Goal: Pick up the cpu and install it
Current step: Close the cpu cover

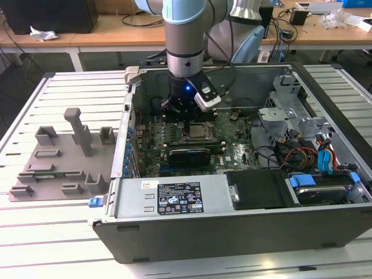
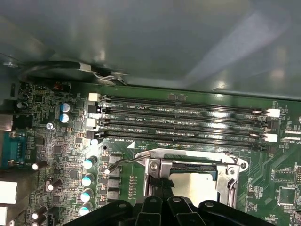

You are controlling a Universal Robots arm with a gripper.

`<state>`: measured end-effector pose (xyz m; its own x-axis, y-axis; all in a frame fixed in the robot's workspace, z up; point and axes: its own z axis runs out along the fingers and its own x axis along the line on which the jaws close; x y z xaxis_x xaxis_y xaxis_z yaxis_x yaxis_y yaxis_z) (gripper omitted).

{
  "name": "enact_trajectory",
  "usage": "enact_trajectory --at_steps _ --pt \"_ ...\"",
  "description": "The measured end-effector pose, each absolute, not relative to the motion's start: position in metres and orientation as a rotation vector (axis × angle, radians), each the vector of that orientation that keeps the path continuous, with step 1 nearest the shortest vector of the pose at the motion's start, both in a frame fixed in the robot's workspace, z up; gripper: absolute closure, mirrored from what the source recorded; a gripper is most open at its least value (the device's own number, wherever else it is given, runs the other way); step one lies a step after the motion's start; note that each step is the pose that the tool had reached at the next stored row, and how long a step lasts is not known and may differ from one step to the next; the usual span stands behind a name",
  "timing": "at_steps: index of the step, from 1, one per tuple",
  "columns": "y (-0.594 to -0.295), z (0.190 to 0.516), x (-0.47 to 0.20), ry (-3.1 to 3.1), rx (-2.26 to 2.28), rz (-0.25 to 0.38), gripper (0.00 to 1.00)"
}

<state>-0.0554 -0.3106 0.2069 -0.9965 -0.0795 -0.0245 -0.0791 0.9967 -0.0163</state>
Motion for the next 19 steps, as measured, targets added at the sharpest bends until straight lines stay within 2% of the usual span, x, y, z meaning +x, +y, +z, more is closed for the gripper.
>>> enact_trajectory --at_steps 19 --pt "-0.3106 0.2066 -0.0548 3.108 -0.124 -0.025 0.89"
